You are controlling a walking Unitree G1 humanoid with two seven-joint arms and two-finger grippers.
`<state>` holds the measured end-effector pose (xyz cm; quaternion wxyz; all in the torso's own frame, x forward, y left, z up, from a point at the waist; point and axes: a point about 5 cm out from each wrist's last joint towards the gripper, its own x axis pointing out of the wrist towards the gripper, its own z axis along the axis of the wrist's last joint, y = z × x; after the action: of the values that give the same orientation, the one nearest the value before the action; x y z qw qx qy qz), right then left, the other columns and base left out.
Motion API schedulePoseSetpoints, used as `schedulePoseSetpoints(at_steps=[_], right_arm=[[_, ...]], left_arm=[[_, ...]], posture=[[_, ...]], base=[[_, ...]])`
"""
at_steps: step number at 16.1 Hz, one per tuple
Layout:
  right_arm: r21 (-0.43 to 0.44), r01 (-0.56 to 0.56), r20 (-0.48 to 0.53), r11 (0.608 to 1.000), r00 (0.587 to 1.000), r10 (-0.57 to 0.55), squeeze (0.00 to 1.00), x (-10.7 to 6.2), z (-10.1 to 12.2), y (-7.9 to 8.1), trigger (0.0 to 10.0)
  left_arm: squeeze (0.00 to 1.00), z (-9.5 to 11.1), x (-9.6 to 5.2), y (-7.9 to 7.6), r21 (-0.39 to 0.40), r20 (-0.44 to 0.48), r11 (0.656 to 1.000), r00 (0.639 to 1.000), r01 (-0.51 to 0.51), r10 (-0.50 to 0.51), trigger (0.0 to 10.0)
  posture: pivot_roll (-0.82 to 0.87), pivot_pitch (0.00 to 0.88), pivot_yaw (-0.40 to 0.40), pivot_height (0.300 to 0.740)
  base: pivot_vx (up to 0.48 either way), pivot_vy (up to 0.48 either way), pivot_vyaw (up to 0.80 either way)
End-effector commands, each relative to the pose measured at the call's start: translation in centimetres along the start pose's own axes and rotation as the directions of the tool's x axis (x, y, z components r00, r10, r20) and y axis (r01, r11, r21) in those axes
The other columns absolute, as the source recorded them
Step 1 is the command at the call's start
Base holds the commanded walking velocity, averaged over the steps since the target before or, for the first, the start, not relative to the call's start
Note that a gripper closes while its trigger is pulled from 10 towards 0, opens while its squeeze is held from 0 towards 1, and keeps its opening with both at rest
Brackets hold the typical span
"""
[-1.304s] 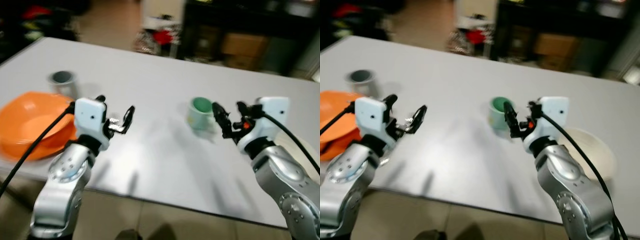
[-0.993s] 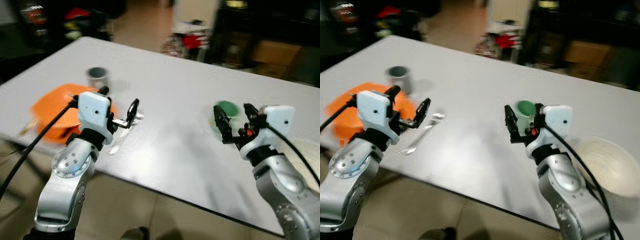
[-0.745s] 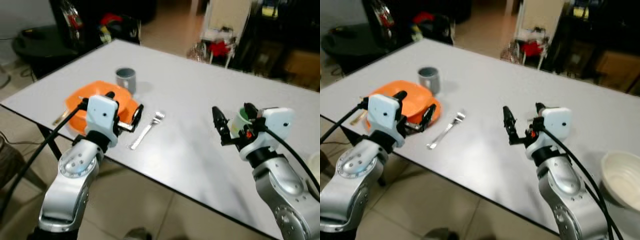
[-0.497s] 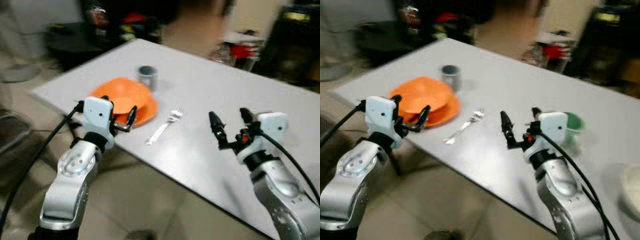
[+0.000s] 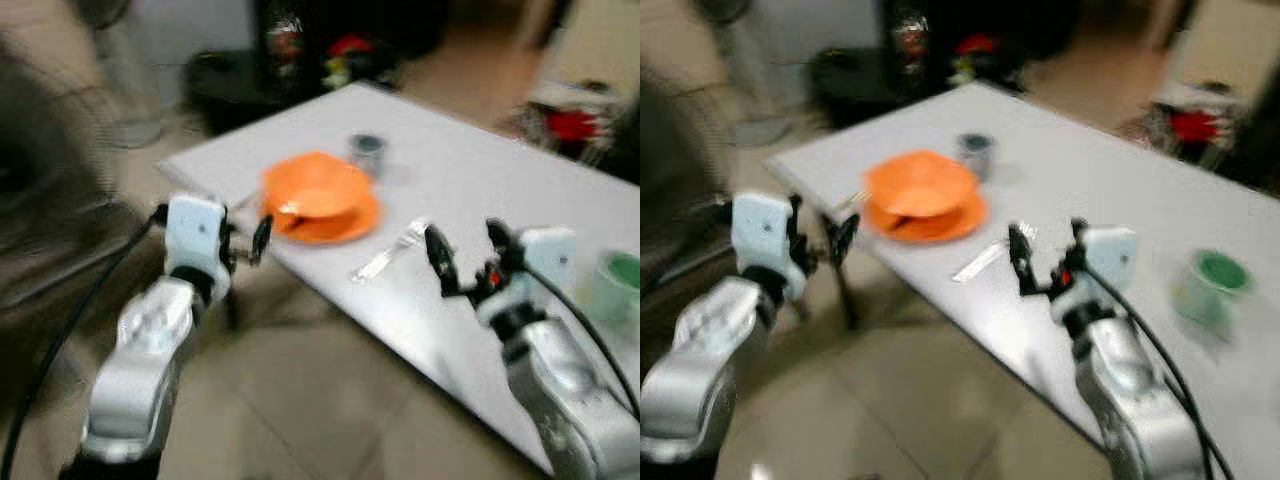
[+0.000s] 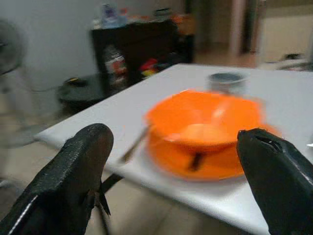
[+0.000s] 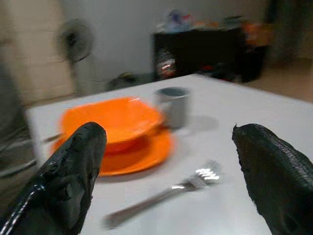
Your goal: Setting the table
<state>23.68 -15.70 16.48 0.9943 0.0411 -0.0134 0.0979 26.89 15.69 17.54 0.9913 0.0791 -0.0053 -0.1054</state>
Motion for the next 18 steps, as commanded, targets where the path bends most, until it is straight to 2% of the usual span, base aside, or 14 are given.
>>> schedulePoseSetpoints(at_steps=[1, 3, 4, 5, 6, 8, 9, 12, 14, 16, 18], right_arm=[[-0.01, -0.005, 0.001, 1.0, 1.0, 0.005, 1.0, -0.1, 0.1, 0.1, 10.0], [0.0, -0.003, -0.014, 1.0, 1.0, 0.003, 1.0, 0.0, -0.3, 0.3, 10.0], [0.032, -0.01, -0.016, 0.999, 1.0, 0.011, 1.0, 0.1, -0.4, 0.4, 10.0], [0.049, -0.023, -0.013, 0.999, 1.0, 0.024, 1.0, 0.2, -0.4, 0.6, 10.0], [0.028, -0.024, -0.01, 0.999, 1.0, 0.025, 1.0, 0.1, -0.4, 0.7, 10.0], [0.003, 0.001, -0.014, 1.0, 1.0, -0.001, 1.0, -0.1, -0.9, 0.5, 10.0], [-0.008, 0.007, -0.014, 1.0, 1.0, -0.007, 1.0, -0.1, -1.0, 0.4, 10.0], [-0.154, 0.073, 0.049, 0.985, 0.997, -0.066, 1.0, 0.1, -0.8, -0.1, 10.0], [-0.142, 0.015, -0.029, 0.99, 0.999, -0.02, 1.0, -0.3, -1.6, 0.0, 10.0], [-0.102, 0.034, -0.035, 0.994, 0.999, -0.038, 1.0, -0.2, -2.1, 0.1, 10.0], [-0.066, 0.016, -0.041, 0.998, 0.999, -0.019, 1.0, 0.1, -2.3, 0.8, 10.0]], left_arm=[[0.37, -0.2, 0.0, -0.1, 0.018, -0.019, 1.0, 1.0, -0.009, 0.01, 10.0], [0.35, -0.2, -0.1, 0.1, 0.052, 0.0, 0.999, 1.0, -0.012, 0.012, 10.0], [0.32, 0.0, -0.1, 0.1, 0.055, 0.009, 0.998, 1.0, -0.009, 0.008, 10.0], [0.25, 0.0, -0.2, 0.1, 0.048, 0.01, 0.999, 1.0, -0.006, 0.005, 10.0], [0.2, 0.1, -0.3, 0.1, 0.046, 0.011, 0.999, 1.0, -0.004, 0.004, 10.0], [0.0, 0.0, -0.3, 0.4, 0.059, 0.01, 0.998, 1.0, -0.014, 0.013, 10.0], [0.0, 0.0, -0.1, 0.4, 0.064, 0.016, 0.998, 1.0, -0.015, 0.014, 10.0], [0.0, 0.3, 0.3, 0.4, 0.072, 0.021, 0.997, 1.0, -0.002, 0.0, 10.0], [0.0, 0.0, 0.0, 0.2, 0.087, 0.006, 0.996, 1.0, 0.017, -0.017, 10.0], [0.0, 0.0, -0.1, 0.6, 0.077, 0.011, 0.997, 1.0, -0.017, 0.017, 10.0], [0.0, 0.0, -0.1, 0.4, 0.073, 0.002, 0.997, 1.0, 0.002, -0.003, 10.0]], posture=[[0.04, 0.0, -0.032, 0.74], [0.05, 0.0, -0.037, 0.74], [0.05, 0.0, -0.037, 0.74], [0.05, 0.0, -0.033, 0.74], [0.05, 0.0, -0.034, 0.74], [0.06, 0.0, -0.03, 0.74], [0.06, 0.0, -0.026, 0.74], [0.05, 0.0, 0.013, 0.74], [0.07, 0.0, -0.006, 0.74], [0.08, 0.0, -0.017, 0.74], [0.07, 0.0, -0.003, 0.74]], base=[[0.0, 0.0, 0.8], [0.0, 0.0, 0.8], [0.0, 0.0, 0.8], [0.0, 0.0, 0.8], [0.0, 0.0, 0.8], [0.0, 0.0, 0.8], [0.0, 0.0, 0.8], [0.0, 0.0, 0.8], [0.0, 0.0, 0.8], [0.0, 0.0, 0.58], [0.0, 0.0, 0.27]])
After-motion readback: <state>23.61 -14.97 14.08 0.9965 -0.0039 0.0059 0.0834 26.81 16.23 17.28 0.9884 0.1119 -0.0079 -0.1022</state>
